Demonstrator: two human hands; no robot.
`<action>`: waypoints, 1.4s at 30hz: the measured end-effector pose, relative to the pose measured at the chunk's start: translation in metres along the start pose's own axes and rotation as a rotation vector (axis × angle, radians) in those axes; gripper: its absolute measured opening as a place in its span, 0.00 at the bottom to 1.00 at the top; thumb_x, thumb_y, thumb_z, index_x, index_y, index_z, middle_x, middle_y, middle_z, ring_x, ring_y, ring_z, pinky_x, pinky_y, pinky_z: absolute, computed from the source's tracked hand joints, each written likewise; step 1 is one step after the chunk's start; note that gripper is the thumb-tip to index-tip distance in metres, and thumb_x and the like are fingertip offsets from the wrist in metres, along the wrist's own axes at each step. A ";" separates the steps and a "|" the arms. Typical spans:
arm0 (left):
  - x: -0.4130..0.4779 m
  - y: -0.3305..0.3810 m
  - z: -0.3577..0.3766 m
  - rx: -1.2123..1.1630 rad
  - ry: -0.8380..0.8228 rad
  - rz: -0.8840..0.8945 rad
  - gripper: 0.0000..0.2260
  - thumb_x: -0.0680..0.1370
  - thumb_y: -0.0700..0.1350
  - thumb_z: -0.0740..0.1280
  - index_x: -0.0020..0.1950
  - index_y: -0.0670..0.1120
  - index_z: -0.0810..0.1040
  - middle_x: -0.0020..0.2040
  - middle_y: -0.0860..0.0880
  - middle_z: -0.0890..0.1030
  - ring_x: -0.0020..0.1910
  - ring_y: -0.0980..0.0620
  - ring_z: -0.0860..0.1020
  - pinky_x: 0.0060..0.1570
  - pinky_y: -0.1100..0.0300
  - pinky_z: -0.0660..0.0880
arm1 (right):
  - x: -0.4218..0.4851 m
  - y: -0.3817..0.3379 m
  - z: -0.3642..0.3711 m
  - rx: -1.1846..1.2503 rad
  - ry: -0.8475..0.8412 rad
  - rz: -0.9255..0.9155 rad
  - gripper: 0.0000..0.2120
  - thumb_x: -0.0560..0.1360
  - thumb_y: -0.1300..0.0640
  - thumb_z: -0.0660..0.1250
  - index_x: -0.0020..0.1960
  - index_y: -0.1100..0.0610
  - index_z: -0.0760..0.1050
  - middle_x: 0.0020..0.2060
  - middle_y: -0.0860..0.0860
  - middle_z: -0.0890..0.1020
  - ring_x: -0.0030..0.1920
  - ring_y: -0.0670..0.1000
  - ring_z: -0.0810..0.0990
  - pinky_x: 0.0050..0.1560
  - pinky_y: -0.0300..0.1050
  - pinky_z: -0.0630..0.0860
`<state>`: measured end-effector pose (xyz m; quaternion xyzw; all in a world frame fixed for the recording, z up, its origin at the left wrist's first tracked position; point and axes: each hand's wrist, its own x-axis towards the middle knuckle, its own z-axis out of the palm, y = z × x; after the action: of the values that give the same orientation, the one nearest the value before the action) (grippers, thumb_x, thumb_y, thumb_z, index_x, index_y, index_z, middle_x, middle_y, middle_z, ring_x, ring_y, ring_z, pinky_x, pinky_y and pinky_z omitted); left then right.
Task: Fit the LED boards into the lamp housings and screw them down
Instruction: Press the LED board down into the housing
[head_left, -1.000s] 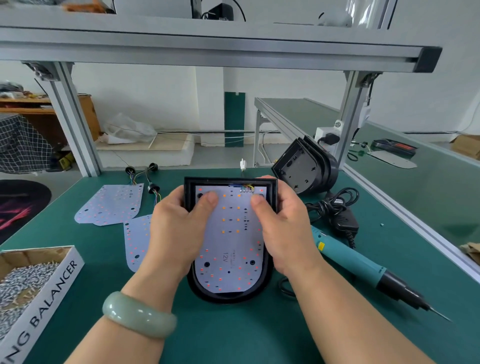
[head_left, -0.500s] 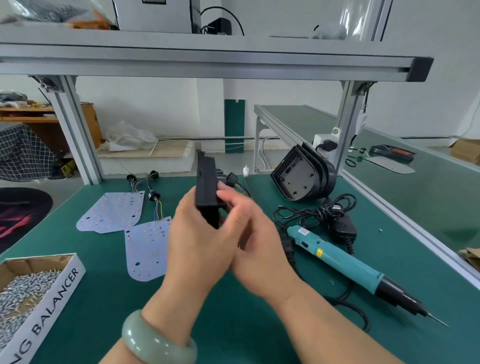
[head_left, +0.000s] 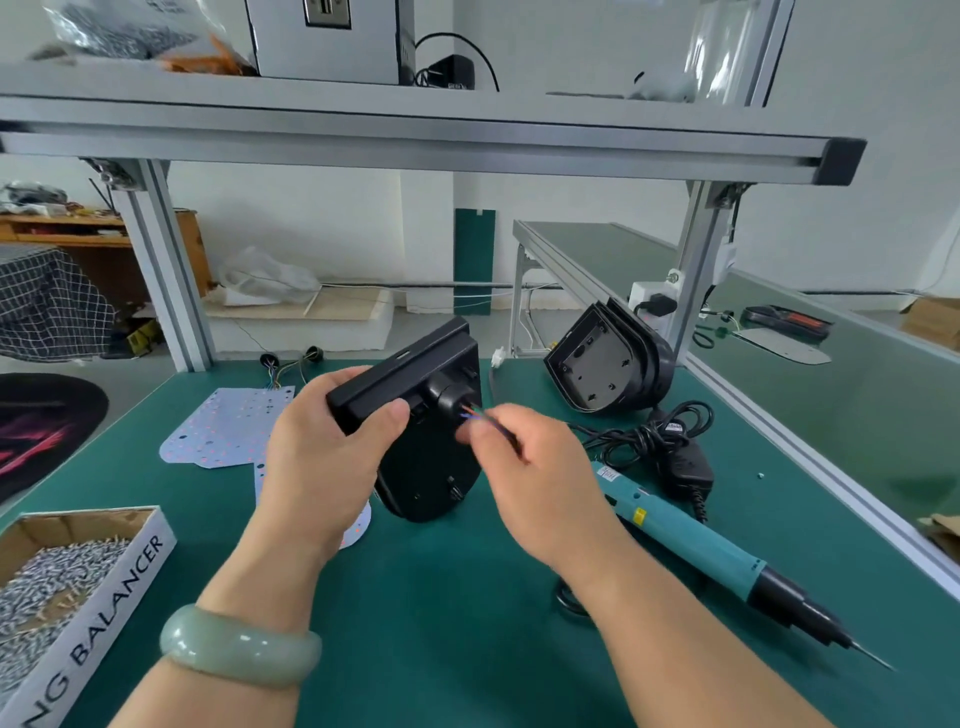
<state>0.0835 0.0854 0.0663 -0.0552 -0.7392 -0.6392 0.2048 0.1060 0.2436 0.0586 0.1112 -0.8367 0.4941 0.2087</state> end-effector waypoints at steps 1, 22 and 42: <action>0.001 -0.003 0.001 -0.030 0.026 -0.015 0.08 0.74 0.42 0.71 0.47 0.55 0.77 0.44 0.56 0.82 0.44 0.62 0.79 0.40 0.69 0.70 | -0.003 -0.002 0.002 0.027 -0.008 0.009 0.18 0.78 0.45 0.58 0.45 0.57 0.78 0.30 0.47 0.78 0.33 0.45 0.74 0.33 0.37 0.69; -0.023 0.016 0.041 -0.637 -0.151 -0.572 0.16 0.81 0.50 0.61 0.43 0.41 0.82 0.42 0.44 0.85 0.41 0.49 0.82 0.44 0.57 0.77 | -0.005 -0.032 0.010 -0.440 -0.182 -0.008 0.14 0.83 0.49 0.49 0.44 0.54 0.65 0.38 0.50 0.77 0.37 0.54 0.71 0.38 0.48 0.65; -0.020 0.023 0.045 -0.879 -0.088 -0.709 0.16 0.80 0.42 0.61 0.33 0.43 0.76 0.28 0.47 0.79 0.29 0.50 0.81 0.36 0.59 0.81 | -0.018 -0.032 0.005 -0.508 -0.182 -0.171 0.15 0.82 0.50 0.53 0.36 0.49 0.59 0.28 0.45 0.64 0.29 0.53 0.63 0.33 0.47 0.57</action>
<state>0.0991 0.1363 0.0759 0.0900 -0.3845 -0.9137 -0.0958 0.1336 0.2235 0.0729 0.1692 -0.9366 0.2370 0.1948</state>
